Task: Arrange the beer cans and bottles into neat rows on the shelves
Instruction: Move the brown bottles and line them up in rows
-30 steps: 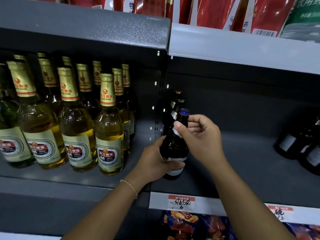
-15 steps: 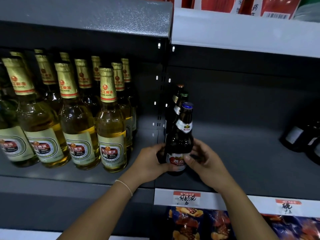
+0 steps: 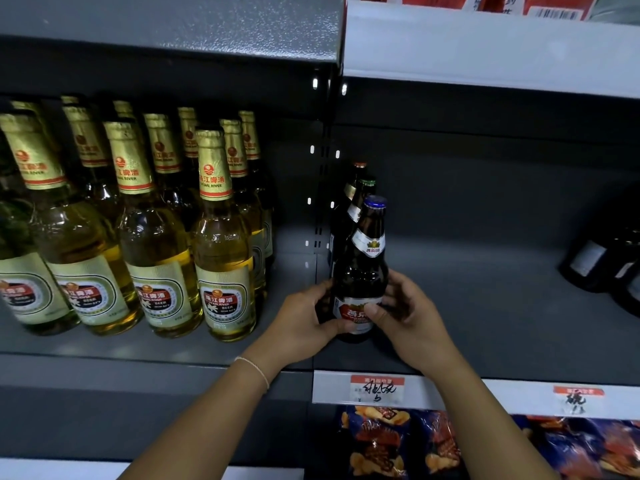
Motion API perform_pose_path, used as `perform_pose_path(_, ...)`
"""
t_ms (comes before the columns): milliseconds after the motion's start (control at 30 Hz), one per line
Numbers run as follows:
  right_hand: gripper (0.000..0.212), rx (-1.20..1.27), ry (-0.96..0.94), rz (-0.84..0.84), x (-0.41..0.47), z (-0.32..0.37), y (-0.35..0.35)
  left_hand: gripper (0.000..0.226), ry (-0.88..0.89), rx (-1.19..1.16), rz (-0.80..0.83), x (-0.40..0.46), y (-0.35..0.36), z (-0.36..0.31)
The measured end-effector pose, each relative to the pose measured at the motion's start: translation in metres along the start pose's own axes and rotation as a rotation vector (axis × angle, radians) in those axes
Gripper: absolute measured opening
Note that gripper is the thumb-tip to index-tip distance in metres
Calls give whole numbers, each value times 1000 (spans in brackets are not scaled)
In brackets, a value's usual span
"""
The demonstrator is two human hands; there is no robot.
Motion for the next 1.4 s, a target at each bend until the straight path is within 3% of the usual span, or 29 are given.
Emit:
perform_pose_path(367,57,4,-8,9,-2,2,0,61,-35,111,25,-1,0,-6)
perform_pose_path(433,56,5,-11,25,-3,4,-1,50,-92,255,87,-3,-3,-17)
perform_pose_path(533,51,15,-15,27,-5,6,-7,42,-204,685,212,-11,-6,-40)
perform_pose_path(600,45,37,-11,-1,-7,7,-17,39,-170,775,217,-16,-2,-64)
perform_pose_path(767,32,17,-12,-100,-12,14,-64,23,36,453,158,-15,43,-126)
perform_pose_path(900,26,-69,-12,-190,-17,11,-133,35,223,256,87,14,100,-152)
perform_pose_path(1100,26,-182,-31,-382,-27,-3,-256,54,349,198,154,72,203,-185)
perform_pose_path(1233,25,-257,-40,-485,-27,-14,-331,58,341,202,254,108,270,-210)
perform_pose_path(1400,33,-470,-16,-762,-35,-19,-430,57,333,220,340,137,342,-231)
Point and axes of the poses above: each hand's wrist, its own x-axis towards the middle knuckle, its own y-axis out of the palm, z = x × y, the point moved 5 cm from there along x, towards the middle knuckle, and after that the axes turned 9 degrees about -x, right-handed, at the moved point
